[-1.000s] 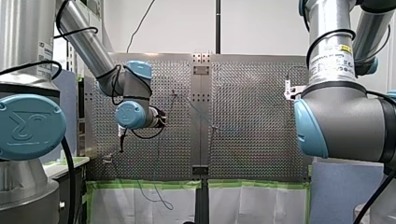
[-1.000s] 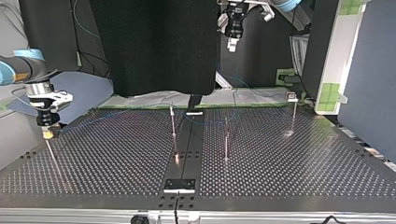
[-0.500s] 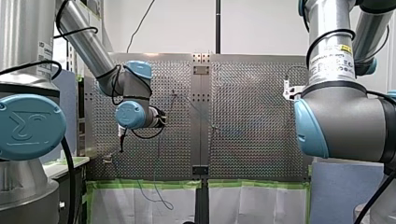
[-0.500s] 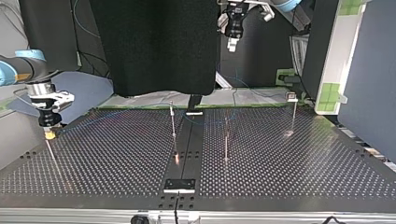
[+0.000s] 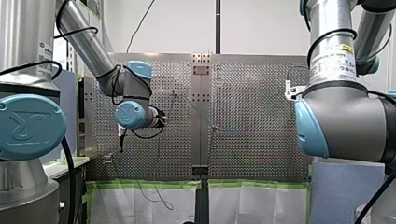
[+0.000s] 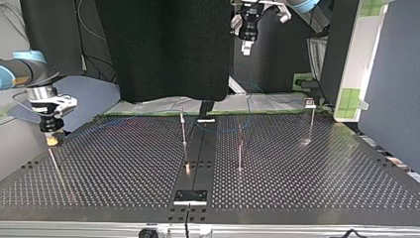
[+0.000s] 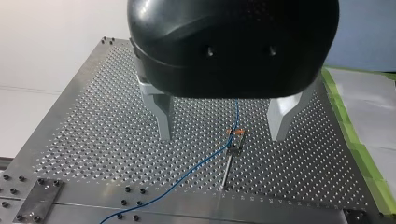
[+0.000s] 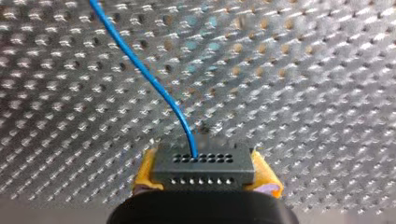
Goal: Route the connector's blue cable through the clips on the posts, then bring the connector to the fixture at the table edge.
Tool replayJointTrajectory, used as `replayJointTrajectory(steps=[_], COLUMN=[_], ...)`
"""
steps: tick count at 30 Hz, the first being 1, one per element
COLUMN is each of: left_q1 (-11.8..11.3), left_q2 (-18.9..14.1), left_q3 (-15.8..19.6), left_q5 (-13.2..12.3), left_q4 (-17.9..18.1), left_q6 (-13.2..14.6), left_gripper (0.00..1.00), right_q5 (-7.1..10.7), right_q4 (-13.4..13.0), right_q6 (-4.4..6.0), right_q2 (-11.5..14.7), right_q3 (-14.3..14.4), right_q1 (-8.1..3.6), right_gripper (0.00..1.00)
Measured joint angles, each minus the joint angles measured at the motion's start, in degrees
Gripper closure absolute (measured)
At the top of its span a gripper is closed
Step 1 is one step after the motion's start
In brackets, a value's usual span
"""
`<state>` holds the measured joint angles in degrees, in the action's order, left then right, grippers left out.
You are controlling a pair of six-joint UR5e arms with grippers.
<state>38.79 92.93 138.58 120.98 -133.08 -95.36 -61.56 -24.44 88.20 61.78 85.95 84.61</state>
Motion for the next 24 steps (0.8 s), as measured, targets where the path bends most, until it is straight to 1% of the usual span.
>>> replayJointTrajectory(steps=[1, 2, 3, 4, 5, 6, 7, 8, 24], left_q1=[0.0, 0.0, -0.1, -0.1, -0.1, -0.1, -0.1, -0.1, -0.2], left_q2=[0.0, 0.0, 0.0, 0.0, 0.0, 0.0, 0.0, 0.0, 0.0], left_q3=[0.0, 0.0, 0.0, 0.0, 0.0, 0.0, 0.0, 0.0, 0.0], left_q5=[0.0, 0.0, 0.0, 0.0, 0.0, 0.0, 0.0, 0.0, 0.0], left_q4=[0.0, 0.0, 0.0, 0.0, 0.0, 0.0, 0.0, 0.0, 0.0], left_q6=[0.0, 0.0, 0.0, 0.0, 0.0, 0.0, 0.0, 0.0, 0.1], left_gripper=[0.0, 0.0, 0.0, 0.0, 0.0, 0.0, 0.0, 0.0, 0.0], right_q5=[0.01, 0.04, 0.04, 0.03, 0.03, 0.03, 0.03, 0.04, 0.03], right_q4=[0.0, -0.1, -0.1, -0.1, -0.1, -0.1, -0.1, -0.1, -0.1], right_q6=[0.0, 0.0, 0.0, 0.0, -0.01, -0.01, -0.01, -0.01, 0.0], right_q2=[0.0, 0.0, 0.0, 0.0, 0.0, 0.0, 0.0, 0.0, 0.0], right_q3=[0.0, 0.0, 0.0, 0.0, 0.0, 0.0, 0.0, 0.0, 0.0], right_q1=[0.01, 0.01, 0.02, 0.03, 0.04, 0.04, 0.05, 0.05, 0.04], right_gripper=[0.31, 0.27, 0.2, 0.2, 0.08, 0.03, 0.03, 0.0, 0.0])
